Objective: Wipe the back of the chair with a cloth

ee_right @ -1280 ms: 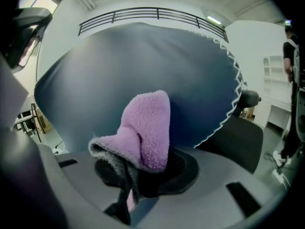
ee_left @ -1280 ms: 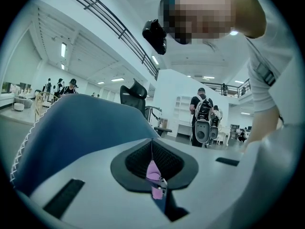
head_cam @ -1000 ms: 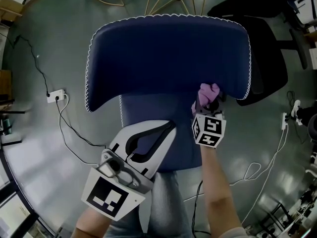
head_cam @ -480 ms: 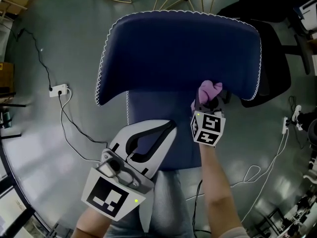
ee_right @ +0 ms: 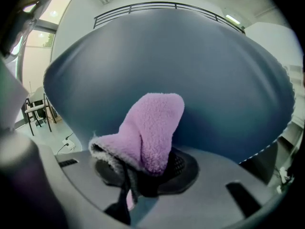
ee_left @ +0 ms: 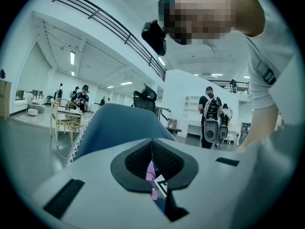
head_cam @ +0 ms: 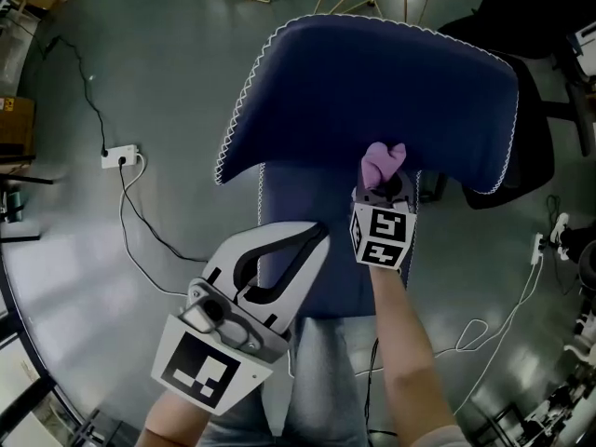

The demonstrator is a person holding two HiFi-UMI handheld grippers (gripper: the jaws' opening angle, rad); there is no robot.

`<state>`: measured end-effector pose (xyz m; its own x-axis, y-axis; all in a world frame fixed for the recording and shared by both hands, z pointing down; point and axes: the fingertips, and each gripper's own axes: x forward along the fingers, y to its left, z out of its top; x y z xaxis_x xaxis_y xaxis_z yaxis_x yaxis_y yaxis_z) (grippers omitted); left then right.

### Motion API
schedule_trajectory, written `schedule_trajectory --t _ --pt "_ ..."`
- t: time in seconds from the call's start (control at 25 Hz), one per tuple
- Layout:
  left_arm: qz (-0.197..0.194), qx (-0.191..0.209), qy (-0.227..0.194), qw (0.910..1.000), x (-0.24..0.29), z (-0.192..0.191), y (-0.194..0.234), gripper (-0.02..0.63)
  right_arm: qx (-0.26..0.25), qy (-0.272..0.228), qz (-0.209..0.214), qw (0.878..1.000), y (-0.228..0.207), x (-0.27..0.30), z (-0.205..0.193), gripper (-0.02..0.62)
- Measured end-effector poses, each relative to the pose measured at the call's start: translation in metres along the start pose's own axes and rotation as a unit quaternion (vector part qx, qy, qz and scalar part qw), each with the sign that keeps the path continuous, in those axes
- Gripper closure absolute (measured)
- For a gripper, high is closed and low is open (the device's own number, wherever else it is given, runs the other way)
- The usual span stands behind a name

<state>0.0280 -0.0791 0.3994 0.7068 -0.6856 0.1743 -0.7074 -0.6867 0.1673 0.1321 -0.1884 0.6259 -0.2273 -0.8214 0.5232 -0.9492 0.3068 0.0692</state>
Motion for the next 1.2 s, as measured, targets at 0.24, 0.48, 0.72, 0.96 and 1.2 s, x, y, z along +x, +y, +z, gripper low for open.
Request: schedule_trajectory --t 0.24,0.48,0.72,0.96,1.2 --pt "0.015 0.002 -0.002 0.9999 -0.022 0.001 0.009 0.591 0.003 -0.006 0.017 1.000 0.032 0.003 0.011 0.474" --pt "0.025 0.004 -0.009 0.9996 -0.037 0.004 0.015 0.591 -0.010 -0.019 0.055 0.998 0.076 0.005 0.028 0.474" --pt "0.037 0.009 -0.014 0.9992 -0.052 0.007 0.020 0.591 -0.013 -0.030 0.087 0.996 0.117 0.002 0.043 0.474" --pt "0.048 0.007 -0.016 0.9987 -0.066 0.007 0.026 0.591 -0.014 -0.038 0.104 0.994 0.141 -0.002 0.051 0.474" --pt "0.054 0.007 -0.021 0.9983 -0.075 0.009 0.030 0.591 -0.036 -0.045 0.144 0.988 0.179 -0.012 0.055 0.474"
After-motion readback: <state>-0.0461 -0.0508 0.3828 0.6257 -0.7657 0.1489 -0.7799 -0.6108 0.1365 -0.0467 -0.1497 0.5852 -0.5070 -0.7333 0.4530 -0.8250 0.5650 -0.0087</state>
